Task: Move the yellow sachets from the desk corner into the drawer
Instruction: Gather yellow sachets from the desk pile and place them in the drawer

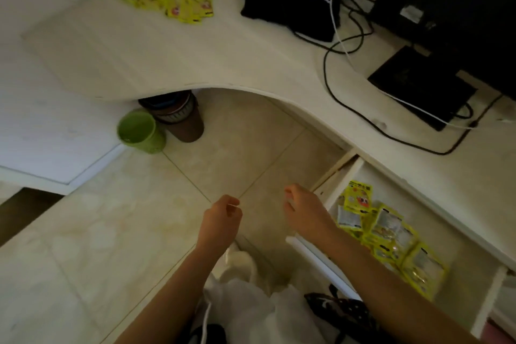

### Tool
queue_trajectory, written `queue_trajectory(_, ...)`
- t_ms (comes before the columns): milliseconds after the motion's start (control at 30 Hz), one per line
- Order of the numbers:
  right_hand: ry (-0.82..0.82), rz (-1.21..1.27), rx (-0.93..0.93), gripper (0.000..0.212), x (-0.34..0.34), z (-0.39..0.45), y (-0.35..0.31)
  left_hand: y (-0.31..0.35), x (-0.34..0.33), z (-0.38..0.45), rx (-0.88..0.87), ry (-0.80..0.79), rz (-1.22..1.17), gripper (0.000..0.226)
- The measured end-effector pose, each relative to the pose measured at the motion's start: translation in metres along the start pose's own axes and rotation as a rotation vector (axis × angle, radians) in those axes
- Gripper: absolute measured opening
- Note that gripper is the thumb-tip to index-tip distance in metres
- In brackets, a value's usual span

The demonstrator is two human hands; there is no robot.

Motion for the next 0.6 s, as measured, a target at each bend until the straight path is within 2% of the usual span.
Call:
queue_trajectory(333,-0.068,-0.038,0.045,0.036,-0.048,0.096,-0.115,-0.057,0.118,0.084,-0.054,0.096,0.202,0.024)
queue_trajectory(600,-0.070,-0.023,0.076,0.036,-0.043,0.191,-0.181,-0.048,0.179,0.169,-0.069,0.140,0.170,0.024)
Point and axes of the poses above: each hand's wrist, its own z-axis towards the middle knuckle, its own x-axis out of the back of the hand, y = z × x, the point moved 6 cm from there along z, towards the middle knuckle, and after that the axes turned 7 degrees about z, right-handed, at the moved point
